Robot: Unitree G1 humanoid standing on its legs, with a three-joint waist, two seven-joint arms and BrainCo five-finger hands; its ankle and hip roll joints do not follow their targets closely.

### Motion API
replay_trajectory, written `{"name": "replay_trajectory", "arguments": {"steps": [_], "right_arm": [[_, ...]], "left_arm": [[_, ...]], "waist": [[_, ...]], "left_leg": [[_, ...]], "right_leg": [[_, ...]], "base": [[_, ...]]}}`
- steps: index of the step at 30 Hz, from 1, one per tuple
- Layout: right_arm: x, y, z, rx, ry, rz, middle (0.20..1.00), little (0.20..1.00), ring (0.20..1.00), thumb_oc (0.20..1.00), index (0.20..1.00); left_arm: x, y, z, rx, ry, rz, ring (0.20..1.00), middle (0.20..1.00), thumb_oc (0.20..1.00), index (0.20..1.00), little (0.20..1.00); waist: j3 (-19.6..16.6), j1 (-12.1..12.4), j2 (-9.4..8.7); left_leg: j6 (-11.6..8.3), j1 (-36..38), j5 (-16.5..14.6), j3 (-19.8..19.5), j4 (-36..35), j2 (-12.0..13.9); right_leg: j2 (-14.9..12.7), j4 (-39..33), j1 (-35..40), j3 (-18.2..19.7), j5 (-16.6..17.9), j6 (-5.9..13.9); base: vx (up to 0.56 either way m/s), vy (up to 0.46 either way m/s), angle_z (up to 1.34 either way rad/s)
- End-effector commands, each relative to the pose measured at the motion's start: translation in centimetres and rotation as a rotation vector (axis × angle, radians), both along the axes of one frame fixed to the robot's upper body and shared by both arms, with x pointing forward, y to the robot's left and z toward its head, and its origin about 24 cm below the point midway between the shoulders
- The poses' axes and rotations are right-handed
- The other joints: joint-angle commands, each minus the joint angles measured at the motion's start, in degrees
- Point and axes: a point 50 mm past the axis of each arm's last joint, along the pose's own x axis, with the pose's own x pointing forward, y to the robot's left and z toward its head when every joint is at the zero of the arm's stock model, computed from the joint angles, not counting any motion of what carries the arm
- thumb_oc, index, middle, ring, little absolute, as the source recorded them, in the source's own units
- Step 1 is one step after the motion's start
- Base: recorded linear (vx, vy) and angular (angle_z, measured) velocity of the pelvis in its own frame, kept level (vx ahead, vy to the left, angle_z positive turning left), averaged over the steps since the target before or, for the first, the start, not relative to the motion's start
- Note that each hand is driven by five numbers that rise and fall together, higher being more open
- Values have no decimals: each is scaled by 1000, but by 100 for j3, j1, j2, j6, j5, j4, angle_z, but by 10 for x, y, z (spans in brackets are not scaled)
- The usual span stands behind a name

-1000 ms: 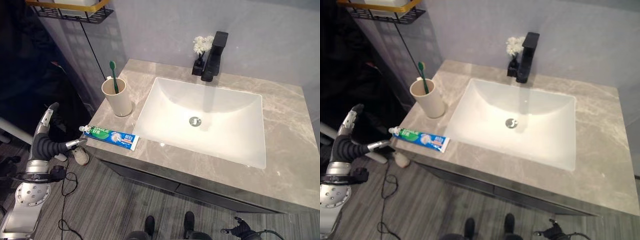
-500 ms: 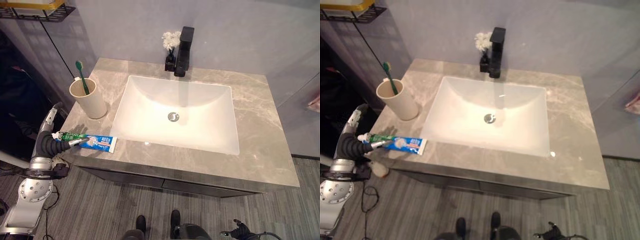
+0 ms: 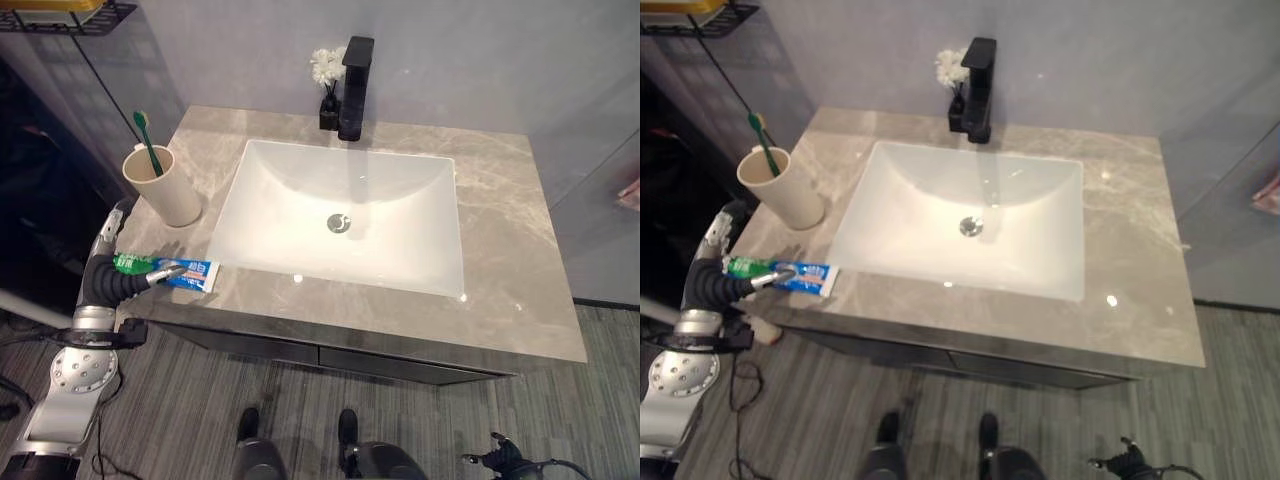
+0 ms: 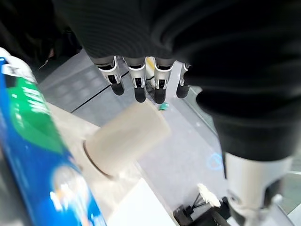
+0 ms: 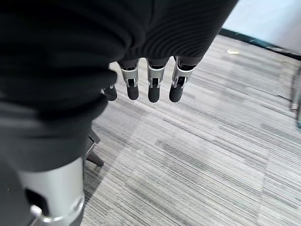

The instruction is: Put brush and paste in cup on sink, flatten towel.

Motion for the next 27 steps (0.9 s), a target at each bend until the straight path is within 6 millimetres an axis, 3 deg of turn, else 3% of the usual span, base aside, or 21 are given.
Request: {"name": "replay_trajectory", "arguments": {"steps": [1, 7, 8, 9, 10, 11, 12, 15, 18, 19, 20, 22, 27], "right_arm": [[-2, 2, 0, 5, -11, -4, 1000, 1000, 1000, 1000, 1000], [5, 8, -2, 23, -15, 30, 1000, 1000, 1000, 1000, 1000], [5, 10, -2, 25, -12, 35, 1000, 1000, 1000, 1000, 1000], [6, 12, -3, 28, -4, 48, 1000, 1000, 1000, 1000, 1000], [6, 13, -3, 29, -4, 48, 1000, 1000, 1000, 1000, 1000], [15, 15, -2, 24, -13, 83, 1000, 1000, 1000, 1000, 1000], [19, 15, -1, 21, -17, 101, 1000, 1000, 1000, 1000, 1000], [17, 16, -2, 25, -8, 118, 1000, 1000, 1000, 1000, 1000], [18, 17, -2, 26, -9, 121, 1000, 1000, 1000, 1000, 1000], [19, 21, -3, 35, -10, 139, 1000, 1000, 1000, 1000, 1000], [17, 22, -4, 33, 6, 152, 1000, 1000, 1000, 1000, 1000], [12, 22, -6, 32, 20, 150, 1000, 1000, 1000, 1000, 1000], [7, 18, -6, 21, 34, 143, 1000, 1000, 1000, 1000, 1000]], "left_arm": [[-8, 4, 38, 74, -135, -35, 1000, 1000, 1000, 1000, 1000], [-15, 11, 61, 170, -181, -19, 1000, 1000, 1000, 1000, 1000], [-16, 12, 63, 183, -184, -16, 1000, 1000, 1000, 1000, 1000], [-18, 14, 66, 205, -183, -8, 1000, 1000, 1000, 1000, 1000], [-18, 14, 66, 206, -183, -8, 1000, 1000, 1000, 1000, 1000], [-22, 20, 65, 197, -181, 19, 1000, 1000, 1000, 1000, 1000], [-23, 22, 64, 204, -173, 33, 1000, 1000, 1000, 1000, 1000], [-24, 23, 59, 213, -142, 27, 1000, 1000, 1000, 1000, 1000], [-25, 24, 59, 218, -135, 34, 1000, 1000, 1000, 1000, 1000], [-27, 26, 56, 216, -122, 49, 1000, 1000, 1000, 1000, 1000], [-27, 27, 55, 211, -116, 50, 1000, 1000, 1000, 1000, 1000], [-26, 26, 50, 211, -92, 47, 1000, 1000, 1000, 1000, 1000], [-23, 23, 40, 181, -67, 38, 1000, 1000, 1000, 1000, 1000]], "waist": [[-297, 41, -313], [-260, 58, -417], [-260, 57, -423], [-264, 66, -467], [-268, 71, -473], [-206, 153, -454], [-189, 210, -434], [-184, 139, -421], [-199, 171, -429], [-246, 198, -457], [-259, 243, -470], [-345, 180, -486], [-393, 160, -442]], "left_leg": [[184, -623, -278, 129, 926, -528], [424, -1035, -781, 382, 1545, -863], [470, -1049, -821, 420, 1545, -908], [572, -1027, -864, 521, 1499, -1026], [576, -1027, -861, 532, 1492, -1027], [655, -883, -890, 728, 1352, -1011], [680, -802, -829, 842, 1204, -1005], [840, -495, -528, 993, 531, -1232], [853, -421, -420, 1047, 332, -1249], [870, -295, -286, 1090, 76, -1289], [869, -269, -220, 1121, -10, -1294], [852, -114, -154, 1100, -214, -1346], [862, -28, -232, 1126, -152, -1346]], "right_leg": [[-967, 155, 105, 698, -221, 582], [-1379, 116, -215, 952, 170, 788], [-1429, 119, -281, 976, 263, 826], [-1573, 123, -404, 1005, 606, 875], [-1576, 118, -411, 1016, 614, 878], [-1669, 245, -656, 646, 906, 852], [-1582, 359, -746, 310, 785, 816], [-680, 862, -802, 242, 124, 617], [-510, 912, -744, 150, -37, 528], [-45, 1051, -698, 113, -309, 382], [74, 1054, -673, 23, -368, 317], [194, 815, -546, 265, -391, 253], [219, 446, -428, 304, -260, 204]], "base": [[3, 238, 15], [-4, 226, -4], [-23, 324, -8], [-13, 248, -4], [-51, 354, -16], [-85, 314, -19], [-113, 429, -23], [-57, 305, -96], [-35, 132, -17], [-44, 135, -14], [-5, 149, -40], [51, 36, -38], [59, -24, 6]]}}
